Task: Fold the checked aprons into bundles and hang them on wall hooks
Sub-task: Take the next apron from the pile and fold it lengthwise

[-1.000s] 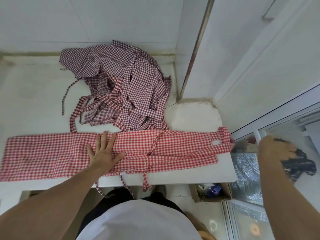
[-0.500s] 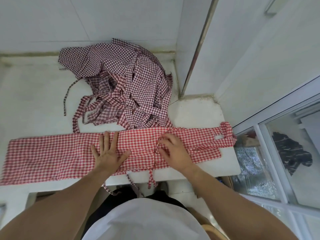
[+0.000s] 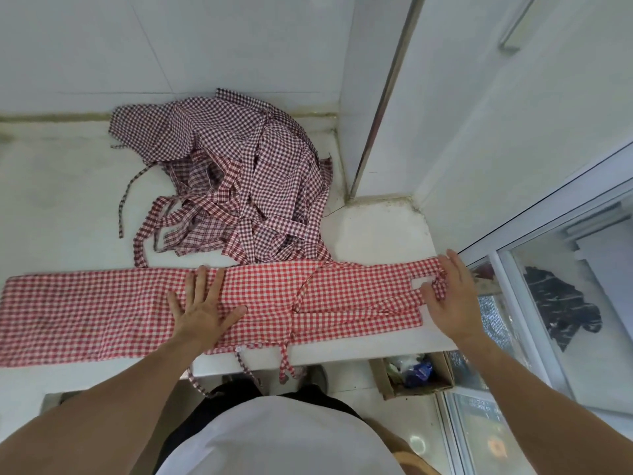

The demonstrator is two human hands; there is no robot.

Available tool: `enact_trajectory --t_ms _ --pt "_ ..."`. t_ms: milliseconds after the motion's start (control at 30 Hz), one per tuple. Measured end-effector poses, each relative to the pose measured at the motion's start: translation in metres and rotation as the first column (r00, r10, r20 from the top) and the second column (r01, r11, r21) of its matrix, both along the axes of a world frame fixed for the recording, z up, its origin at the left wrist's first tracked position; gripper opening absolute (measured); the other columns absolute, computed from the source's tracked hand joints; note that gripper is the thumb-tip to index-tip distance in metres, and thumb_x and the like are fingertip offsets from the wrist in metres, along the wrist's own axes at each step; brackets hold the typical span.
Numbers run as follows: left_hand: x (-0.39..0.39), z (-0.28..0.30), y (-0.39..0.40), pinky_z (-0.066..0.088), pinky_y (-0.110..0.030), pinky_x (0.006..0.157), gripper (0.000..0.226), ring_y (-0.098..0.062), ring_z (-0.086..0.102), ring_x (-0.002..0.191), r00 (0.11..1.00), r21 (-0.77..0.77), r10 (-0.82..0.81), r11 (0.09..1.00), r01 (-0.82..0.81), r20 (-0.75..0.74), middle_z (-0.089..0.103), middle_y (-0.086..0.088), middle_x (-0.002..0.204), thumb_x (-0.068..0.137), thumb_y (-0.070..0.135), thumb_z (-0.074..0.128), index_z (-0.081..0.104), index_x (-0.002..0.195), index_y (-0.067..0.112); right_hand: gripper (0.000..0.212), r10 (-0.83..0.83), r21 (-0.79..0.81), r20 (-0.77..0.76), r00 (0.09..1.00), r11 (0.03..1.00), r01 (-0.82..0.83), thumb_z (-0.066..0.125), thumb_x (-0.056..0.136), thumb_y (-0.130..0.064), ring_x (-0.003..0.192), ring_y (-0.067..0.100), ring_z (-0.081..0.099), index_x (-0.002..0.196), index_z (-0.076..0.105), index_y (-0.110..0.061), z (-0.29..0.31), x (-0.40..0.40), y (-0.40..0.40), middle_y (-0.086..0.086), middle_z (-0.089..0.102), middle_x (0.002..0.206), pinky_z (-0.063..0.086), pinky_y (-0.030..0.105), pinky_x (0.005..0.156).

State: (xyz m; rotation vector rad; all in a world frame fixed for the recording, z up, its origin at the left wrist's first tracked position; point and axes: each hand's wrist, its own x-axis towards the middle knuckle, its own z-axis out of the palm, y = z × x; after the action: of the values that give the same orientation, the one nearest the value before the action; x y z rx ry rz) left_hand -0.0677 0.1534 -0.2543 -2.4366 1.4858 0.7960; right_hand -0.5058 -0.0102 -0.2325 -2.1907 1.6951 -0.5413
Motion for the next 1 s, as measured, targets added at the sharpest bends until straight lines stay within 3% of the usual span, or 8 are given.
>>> enact_trajectory --t_ms 67,167,333,500,633,700,800,1000 --pt "0.000 -0.001 -0.001 -0.021 -0.057 0.109 0.118 -0.023 -0.038 0.141 1.000 0.001 0.006 1.000 -0.006 0.008 -0.042 0.000 0.150 0.046 0.099 -0.019 -0.035 0.143 0.033 0.060 0.079 -0.070 -0.044 0.996 0.994 -0.082 0.054 0.088 -0.034 0.138 0.034 0.038 0.141 0.045 -0.007 0.001 -0.002 0.006 0.015 0.040 0.151 0.030 0.057 0.114" --pt "-0.003 -0.004 -0.001 -0.017 -0.060 0.111 0.108 -0.025 -0.034 0.143 0.999 -0.005 0.014 1.000 -0.014 0.050 -0.038 -0.003 0.155 0.059 0.096 -0.011 -0.035 0.144 0.033 0.046 0.238 -0.107 -0.033 0.971 0.965 -0.240 0.052 0.090 -0.032 0.136 0.031 0.042 0.129 0.061 -0.007 -0.007 0.015 0.016 0.012 0.053 0.142 0.032 0.061 0.111" --pt "-0.036 0.000 0.005 -0.010 -0.065 0.113 0.083 -0.038 -0.020 0.149 0.985 -0.077 0.125 0.990 -0.116 0.116 -0.024 -0.012 0.162 0.084 0.073 0.006 -0.024 0.152 0.035 0.036 0.293 0.037 0.092 0.951 0.954 -0.298 0.049 0.093 -0.037 0.118 0.026 0.052 0.108 0.070 -0.012 -0.007 0.082 0.039 0.006 0.061 0.122 0.042 0.053 0.103" --pt "-0.060 -0.002 0.005 -0.004 -0.065 0.117 0.069 -0.039 -0.015 0.150 0.961 -0.047 0.250 0.968 -0.246 0.115 -0.018 -0.014 0.164 0.095 0.062 0.000 -0.021 0.153 0.034 0.021 0.499 0.276 -0.029 0.866 0.837 -0.473 0.053 0.091 -0.035 0.111 0.020 0.047 0.094 0.067 -0.020 0.021 0.181 0.060 -0.003 0.061 0.103 0.038 0.046 0.105" --pt "-0.053 0.003 0.003 0.000 -0.062 0.117 0.067 -0.036 -0.006 0.151 0.961 -0.077 0.276 0.959 -0.274 0.015 -0.006 -0.010 0.166 0.100 0.057 0.029 0.002 0.157 0.036 0.027 0.581 0.285 0.082 0.809 0.765 -0.578 0.062 0.090 -0.034 0.115 0.021 0.047 0.113 0.065 -0.020 0.019 0.228 0.074 0.000 0.056 0.117 0.041 0.040 0.105" --pt "-0.035 0.012 0.007 0.014 -0.060 0.119 0.061 -0.035 0.011 0.150 0.958 -0.132 0.284 0.949 -0.287 -0.044 0.009 -0.007 0.165 0.100 0.047 0.043 0.020 0.155 0.033 0.038 0.568 0.390 0.076 0.819 0.739 -0.549 0.066 0.090 -0.035 0.123 0.022 0.042 0.125 0.061 -0.021 0.013 0.233 0.072 0.000 0.048 0.130 0.037 0.038 0.111" --pt "0.002 0.021 0.031 0.034 -0.055 0.114 0.049 -0.035 0.036 0.137 0.921 -0.194 0.385 0.901 -0.388 -0.055 0.030 -0.012 0.154 0.099 0.023 0.051 0.041 0.147 0.021 0.037 0.508 0.442 0.042 0.860 0.763 -0.472 0.070 0.088 -0.023 0.126 0.021 0.041 0.125 0.063 -0.026 0.002 0.232 0.071 -0.003 0.043 0.134 0.033 0.035 0.116" --pt "0.069 0.026 0.070 0.034 -0.056 0.111 0.045 -0.032 0.035 0.135 0.888 -0.115 0.461 0.882 -0.457 0.006 0.038 -0.009 0.147 0.096 0.017 0.055 0.050 0.140 0.029 0.030 0.481 0.369 -0.094 0.872 0.830 -0.418 0.062 0.092 -0.039 0.118 0.016 0.047 0.120 0.069 -0.029 0.004 0.241 0.077 -0.005 0.047 0.126 0.041 0.041 0.108"
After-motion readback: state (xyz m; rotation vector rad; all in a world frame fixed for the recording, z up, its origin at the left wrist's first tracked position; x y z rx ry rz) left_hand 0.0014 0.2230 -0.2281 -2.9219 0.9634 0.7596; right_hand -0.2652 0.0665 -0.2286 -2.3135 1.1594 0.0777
